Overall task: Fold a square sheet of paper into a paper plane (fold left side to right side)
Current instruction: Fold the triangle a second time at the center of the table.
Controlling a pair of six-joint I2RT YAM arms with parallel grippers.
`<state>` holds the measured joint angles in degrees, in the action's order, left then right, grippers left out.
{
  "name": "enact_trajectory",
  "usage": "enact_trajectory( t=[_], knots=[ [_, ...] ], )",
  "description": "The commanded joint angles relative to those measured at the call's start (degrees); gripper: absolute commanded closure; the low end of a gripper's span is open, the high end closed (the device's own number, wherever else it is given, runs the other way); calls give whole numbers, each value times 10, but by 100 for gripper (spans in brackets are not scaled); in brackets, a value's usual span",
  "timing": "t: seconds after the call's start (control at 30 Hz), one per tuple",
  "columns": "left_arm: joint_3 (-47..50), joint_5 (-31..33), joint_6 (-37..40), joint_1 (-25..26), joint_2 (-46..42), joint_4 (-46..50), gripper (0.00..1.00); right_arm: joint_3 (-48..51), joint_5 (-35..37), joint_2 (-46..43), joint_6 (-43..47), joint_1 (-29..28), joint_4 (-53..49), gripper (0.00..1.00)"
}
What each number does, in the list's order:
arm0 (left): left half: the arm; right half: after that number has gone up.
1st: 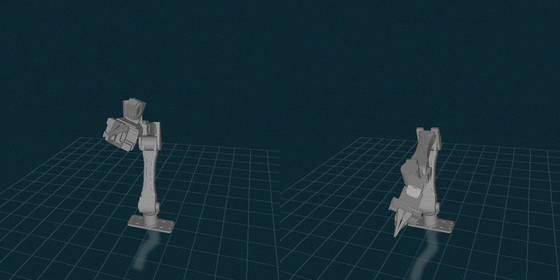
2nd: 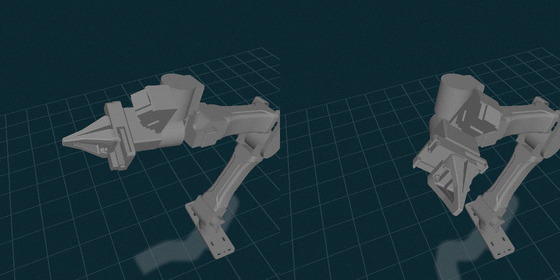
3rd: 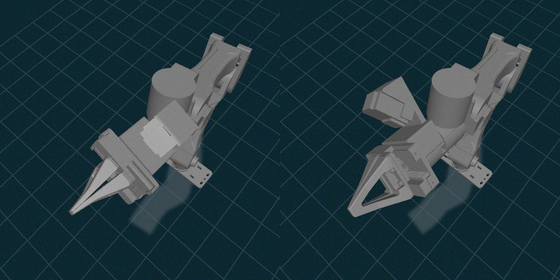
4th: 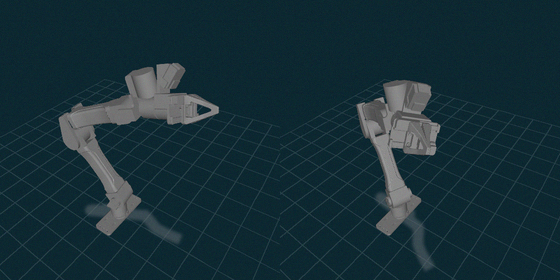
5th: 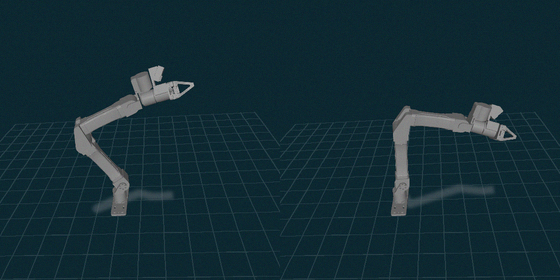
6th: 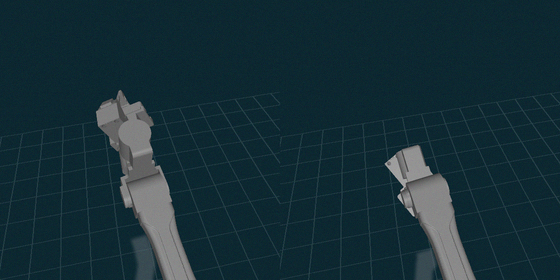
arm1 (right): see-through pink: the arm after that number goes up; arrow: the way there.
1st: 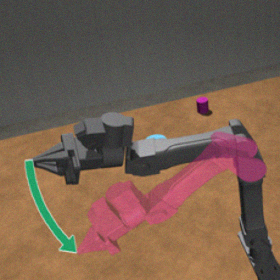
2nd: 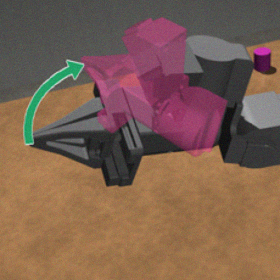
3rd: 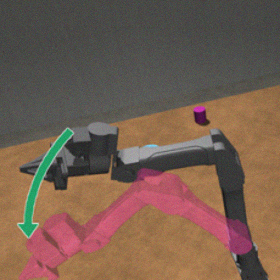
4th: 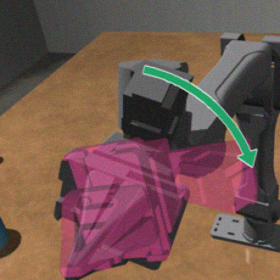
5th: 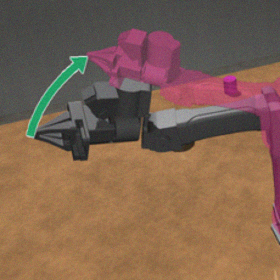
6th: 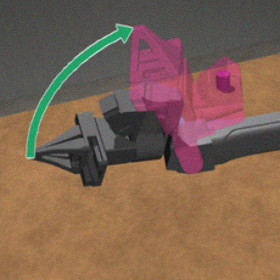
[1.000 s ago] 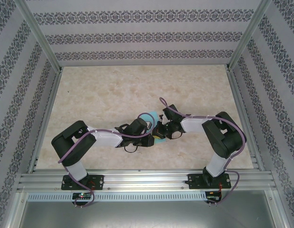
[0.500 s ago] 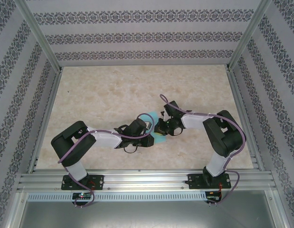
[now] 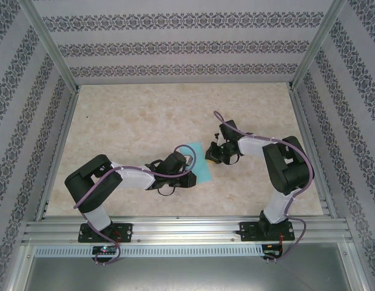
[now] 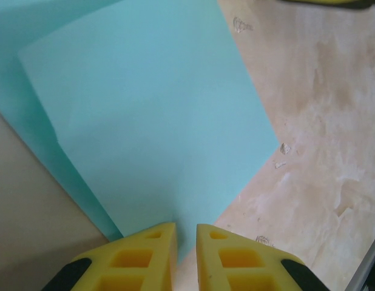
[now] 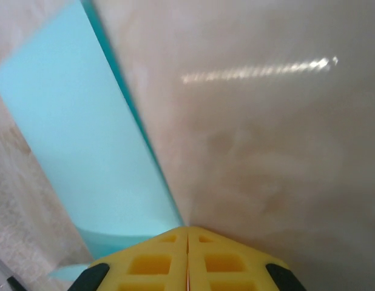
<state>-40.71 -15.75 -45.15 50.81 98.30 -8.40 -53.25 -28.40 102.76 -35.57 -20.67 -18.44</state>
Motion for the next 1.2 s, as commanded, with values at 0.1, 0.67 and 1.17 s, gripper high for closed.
enact_trajectory(
  t=[0.1, 0.67, 1.17],
  knots=[
    [27, 15, -7, 13, 11, 53, 81, -14, 22, -40, 35, 17, -17, 92],
    [19, 17, -4, 16, 7, 54, 81, 36, -5, -34, -58, -80, 59, 89],
    [47, 22, -8, 28, -22, 89, 80, 24, 45, 17, -32, -68, 2, 90]
  ],
)
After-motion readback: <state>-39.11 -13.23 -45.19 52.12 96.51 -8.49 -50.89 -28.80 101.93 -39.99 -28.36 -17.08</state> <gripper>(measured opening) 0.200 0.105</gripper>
